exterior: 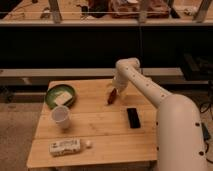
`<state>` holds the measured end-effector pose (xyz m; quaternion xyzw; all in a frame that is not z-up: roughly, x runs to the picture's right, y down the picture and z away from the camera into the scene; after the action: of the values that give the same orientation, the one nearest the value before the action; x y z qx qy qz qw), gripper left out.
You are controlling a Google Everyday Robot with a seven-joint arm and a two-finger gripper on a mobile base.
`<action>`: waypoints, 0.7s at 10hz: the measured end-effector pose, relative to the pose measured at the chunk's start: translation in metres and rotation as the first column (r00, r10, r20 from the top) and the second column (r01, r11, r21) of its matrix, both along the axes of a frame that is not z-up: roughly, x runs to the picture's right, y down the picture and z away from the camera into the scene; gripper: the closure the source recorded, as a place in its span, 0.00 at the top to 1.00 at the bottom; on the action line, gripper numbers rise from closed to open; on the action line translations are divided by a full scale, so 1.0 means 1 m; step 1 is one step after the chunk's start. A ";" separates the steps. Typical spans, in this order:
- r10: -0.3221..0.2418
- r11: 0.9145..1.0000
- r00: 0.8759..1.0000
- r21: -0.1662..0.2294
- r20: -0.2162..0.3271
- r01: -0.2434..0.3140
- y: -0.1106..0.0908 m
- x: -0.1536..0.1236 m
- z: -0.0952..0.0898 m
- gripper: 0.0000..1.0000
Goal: Place the pepper in the ceramic cup
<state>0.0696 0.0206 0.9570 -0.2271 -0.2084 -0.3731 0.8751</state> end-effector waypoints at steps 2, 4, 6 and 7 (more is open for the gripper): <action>-0.070 0.998 0.996 0.003 0.059 0.070 0.001 -0.006 0.007 0.78; -0.048 0.998 0.992 -0.031 0.116 0.052 0.004 -0.002 0.015 0.78; -0.050 0.997 0.988 -0.045 0.147 0.057 0.006 -0.006 0.019 0.78; -0.060 0.996 0.986 -0.050 0.157 0.068 0.007 -0.008 0.020 0.78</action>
<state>0.0612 0.0271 0.9765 -0.2278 -0.2789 -0.4118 0.8371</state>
